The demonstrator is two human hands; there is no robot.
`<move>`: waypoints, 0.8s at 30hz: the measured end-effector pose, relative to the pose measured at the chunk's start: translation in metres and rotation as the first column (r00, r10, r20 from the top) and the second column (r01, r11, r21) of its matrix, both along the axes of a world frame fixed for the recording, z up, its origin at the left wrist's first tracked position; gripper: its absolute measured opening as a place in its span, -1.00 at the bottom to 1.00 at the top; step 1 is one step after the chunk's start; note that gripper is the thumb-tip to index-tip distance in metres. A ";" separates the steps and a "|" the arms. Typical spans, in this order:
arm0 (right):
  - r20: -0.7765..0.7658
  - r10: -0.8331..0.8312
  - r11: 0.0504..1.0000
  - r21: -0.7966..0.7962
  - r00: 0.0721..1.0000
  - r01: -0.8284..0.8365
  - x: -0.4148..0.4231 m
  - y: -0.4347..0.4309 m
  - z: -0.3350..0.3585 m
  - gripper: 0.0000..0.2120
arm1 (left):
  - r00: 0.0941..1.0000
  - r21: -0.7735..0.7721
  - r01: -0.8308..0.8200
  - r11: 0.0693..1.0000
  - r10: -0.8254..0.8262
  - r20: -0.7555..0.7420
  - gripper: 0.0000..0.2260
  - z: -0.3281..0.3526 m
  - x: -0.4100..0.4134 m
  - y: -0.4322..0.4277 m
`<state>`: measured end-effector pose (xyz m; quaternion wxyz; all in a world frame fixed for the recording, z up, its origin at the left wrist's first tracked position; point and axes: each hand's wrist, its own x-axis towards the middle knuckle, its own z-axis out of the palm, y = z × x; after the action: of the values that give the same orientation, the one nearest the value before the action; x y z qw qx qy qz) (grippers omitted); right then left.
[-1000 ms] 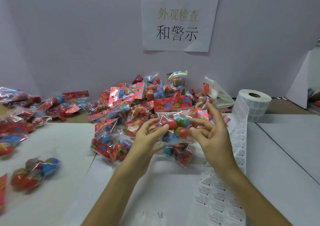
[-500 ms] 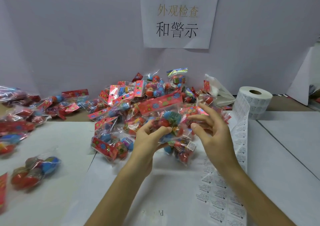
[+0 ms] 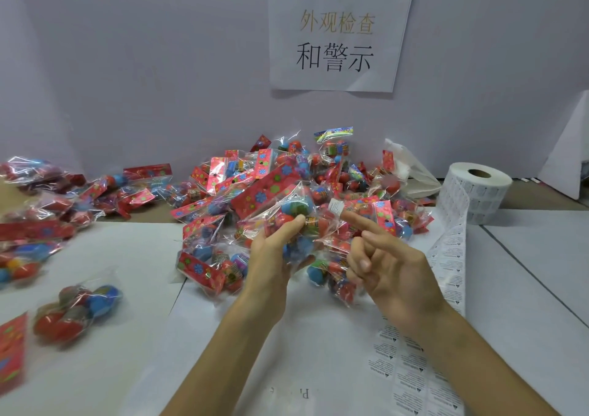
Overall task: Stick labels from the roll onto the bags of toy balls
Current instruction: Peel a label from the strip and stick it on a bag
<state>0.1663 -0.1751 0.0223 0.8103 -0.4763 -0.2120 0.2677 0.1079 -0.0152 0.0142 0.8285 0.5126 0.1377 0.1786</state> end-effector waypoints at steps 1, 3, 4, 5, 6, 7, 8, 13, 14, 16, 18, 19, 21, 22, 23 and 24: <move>-0.036 0.014 0.999 0.031 0.999 -0.013 0.000 0.000 0.000 -0.62 | 1.000 -0.017 -0.006 1.000 0.006 -0.001 -0.55 0.001 0.000 0.000; -0.090 0.043 0.996 0.079 0.995 -0.036 0.001 0.000 0.000 -0.62 | 0.999 -0.054 -0.053 0.997 0.053 -0.011 -0.66 0.002 0.001 0.000; -0.108 0.060 0.994 0.094 0.992 -0.050 0.001 -0.001 0.001 -0.62 | 0.997 -0.057 -0.078 0.995 0.077 -0.022 -0.70 0.002 0.001 0.001; -0.121 0.079 0.993 0.102 0.990 -0.066 0.001 -0.001 0.001 -0.63 | 0.995 -0.053 -0.096 0.994 0.095 -0.031 -0.73 0.002 0.002 0.001; -0.129 0.099 0.991 0.104 0.987 -0.086 0.001 -0.001 0.000 -0.64 | 0.993 -0.050 -0.111 0.993 0.109 -0.034 -0.75 0.001 0.002 0.002; -0.136 0.124 0.988 0.104 0.983 -0.111 0.000 0.000 0.000 -0.64 | 0.992 -0.052 -0.121 0.991 0.119 -0.033 -0.77 0.000 0.002 0.002; -0.142 0.152 0.985 0.102 0.978 -0.139 0.000 0.000 -0.001 -0.64 | 0.992 -0.052 -0.128 0.990 0.127 -0.029 -0.79 0.000 0.002 0.003; -0.156 0.262 0.964 0.087 0.952 -0.251 -0.002 0.003 -0.008 -0.52 | 0.991 -0.029 -0.134 0.990 0.134 -0.010 -0.81 -0.001 0.003 0.001; -0.160 0.277 0.960 0.090 0.948 -0.265 -0.001 0.004 -0.009 -0.47 | 0.991 -0.026 -0.134 0.991 0.134 -0.011 -0.78 -0.001 0.002 0.000; -0.159 0.292 0.956 0.086 0.943 -0.281 -0.001 0.005 -0.012 -0.47 | 0.992 -0.023 -0.130 0.991 0.129 -0.014 -0.72 -0.002 0.002 -0.001; -0.157 0.289 0.957 0.082 0.945 -0.279 -0.001 0.005 -0.013 -0.50 | 0.992 -0.026 -0.125 0.992 0.125 -0.009 -0.68 -0.003 0.003 -0.003; -0.156 0.283 0.958 0.085 0.946 -0.273 -0.001 0.005 -0.013 -0.51 | 0.992 -0.032 -0.125 0.992 0.125 -0.006 -0.68 -0.003 0.003 -0.003; -0.157 0.268 0.962 0.090 0.951 -0.256 -0.001 0.005 -0.014 -0.53 | 0.992 -0.049 -0.125 0.991 0.125 0.001 -0.68 -0.003 0.003 -0.003; -0.156 0.259 0.965 0.089 0.953 -0.247 -0.001 0.005 -0.014 -0.53 | 0.992 -0.054 -0.122 0.991 0.123 0.002 -0.67 -0.003 0.004 -0.003; -0.150 0.248 0.968 0.084 0.957 -0.237 -0.001 0.005 -0.014 -0.53 | 0.993 -0.055 -0.118 0.991 0.119 0.006 -0.67 -0.003 0.004 -0.002; -0.139 0.234 0.971 0.072 0.962 -0.226 -0.001 0.005 -0.014 -0.53 | 0.993 -0.053 -0.114 0.992 0.115 0.013 -0.66 -0.003 0.004 -0.002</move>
<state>0.1652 -0.1698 0.0085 0.8000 -0.4048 -0.2132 0.3882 0.1118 -0.0174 0.0112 0.8310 0.4806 0.1650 0.2262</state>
